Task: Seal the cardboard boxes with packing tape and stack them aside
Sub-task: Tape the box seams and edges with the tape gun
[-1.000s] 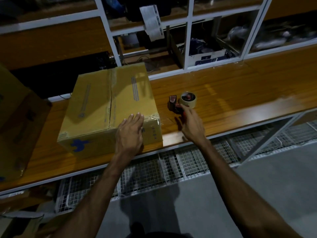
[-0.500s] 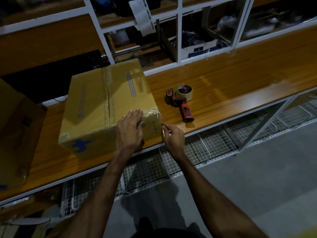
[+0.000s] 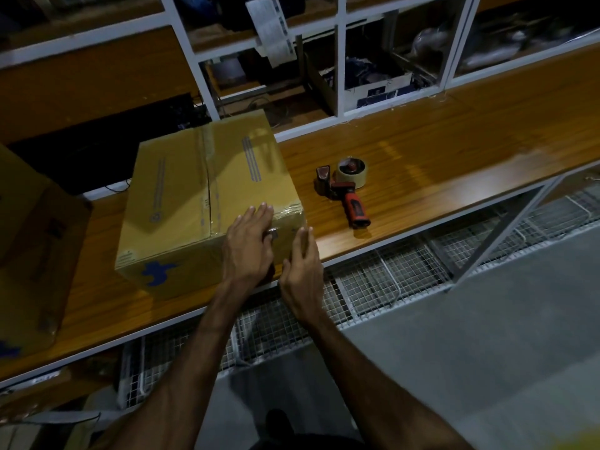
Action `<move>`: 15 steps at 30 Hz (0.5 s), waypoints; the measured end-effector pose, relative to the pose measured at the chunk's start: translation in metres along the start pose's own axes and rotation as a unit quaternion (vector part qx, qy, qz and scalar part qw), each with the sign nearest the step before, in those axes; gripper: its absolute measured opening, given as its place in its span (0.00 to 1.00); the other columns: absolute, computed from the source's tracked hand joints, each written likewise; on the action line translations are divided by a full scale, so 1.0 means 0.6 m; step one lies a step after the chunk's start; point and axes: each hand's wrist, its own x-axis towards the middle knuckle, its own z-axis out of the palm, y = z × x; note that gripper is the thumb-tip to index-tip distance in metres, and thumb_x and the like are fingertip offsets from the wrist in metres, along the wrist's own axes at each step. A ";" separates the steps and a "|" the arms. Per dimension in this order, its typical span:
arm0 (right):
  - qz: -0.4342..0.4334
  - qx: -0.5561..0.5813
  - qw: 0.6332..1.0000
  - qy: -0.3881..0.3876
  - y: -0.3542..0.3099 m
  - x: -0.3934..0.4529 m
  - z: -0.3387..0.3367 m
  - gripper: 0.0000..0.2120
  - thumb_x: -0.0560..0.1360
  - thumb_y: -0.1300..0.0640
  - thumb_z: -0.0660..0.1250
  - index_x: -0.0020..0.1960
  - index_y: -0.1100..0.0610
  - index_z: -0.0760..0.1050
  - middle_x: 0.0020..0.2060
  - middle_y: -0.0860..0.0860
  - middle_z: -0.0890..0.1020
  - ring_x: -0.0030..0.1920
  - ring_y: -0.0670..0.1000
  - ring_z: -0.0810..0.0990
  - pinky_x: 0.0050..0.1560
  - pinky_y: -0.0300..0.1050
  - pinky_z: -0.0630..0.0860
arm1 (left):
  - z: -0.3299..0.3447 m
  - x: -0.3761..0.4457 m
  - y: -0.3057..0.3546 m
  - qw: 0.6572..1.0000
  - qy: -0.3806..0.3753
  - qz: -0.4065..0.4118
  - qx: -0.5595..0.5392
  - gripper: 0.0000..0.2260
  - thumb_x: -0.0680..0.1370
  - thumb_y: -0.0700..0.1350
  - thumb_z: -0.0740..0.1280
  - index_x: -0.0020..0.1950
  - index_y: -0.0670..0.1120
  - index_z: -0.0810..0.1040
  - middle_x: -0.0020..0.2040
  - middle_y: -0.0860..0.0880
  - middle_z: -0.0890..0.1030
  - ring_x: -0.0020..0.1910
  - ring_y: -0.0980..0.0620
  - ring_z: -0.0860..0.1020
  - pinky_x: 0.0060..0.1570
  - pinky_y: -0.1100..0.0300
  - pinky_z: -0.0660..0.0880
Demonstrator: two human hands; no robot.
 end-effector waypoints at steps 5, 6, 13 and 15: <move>0.013 -0.005 1.000 -0.013 -0.020 -0.003 0.002 0.37 0.83 0.53 0.59 0.87 0.52 0.45 0.86 0.57 0.43 0.86 0.57 0.46 0.81 0.65 0.49 | 0.001 0.001 -0.008 1.000 -0.003 0.013 -0.003 0.30 0.80 0.37 0.68 0.82 0.46 0.66 0.81 0.47 0.67 0.81 0.46 0.63 0.81 0.47 0.56; 0.013 -0.001 1.000 -0.022 -0.020 -0.005 0.004 0.37 0.83 0.51 0.57 0.87 0.53 0.44 0.86 0.57 0.41 0.86 0.56 0.44 0.81 0.64 0.47 | 0.002 -0.001 -0.011 1.000 -0.003 0.017 -0.005 0.30 0.80 0.37 0.68 0.82 0.46 0.66 0.81 0.47 0.67 0.81 0.46 0.62 0.81 0.47 0.56; 0.041 -0.106 0.988 -0.101 0.017 -0.019 0.001 0.40 0.82 0.53 0.59 0.86 0.59 0.41 0.85 0.57 0.38 0.86 0.59 0.46 0.79 0.75 0.57 | 0.009 -0.013 -0.021 0.998 0.005 0.057 0.015 0.33 0.80 0.37 0.69 0.83 0.45 0.61 0.82 0.46 0.63 0.82 0.46 0.60 0.82 0.50 0.50; 0.029 -0.168 0.978 -0.121 0.018 -0.017 -0.008 0.40 0.82 0.51 0.61 0.86 0.56 0.42 0.85 0.58 0.36 0.86 0.61 0.43 0.78 0.76 0.54 | 0.011 -0.014 -0.021 0.998 0.004 0.062 0.019 0.34 0.80 0.36 0.68 0.84 0.45 0.60 0.83 0.46 0.62 0.83 0.46 0.58 0.82 0.49 0.49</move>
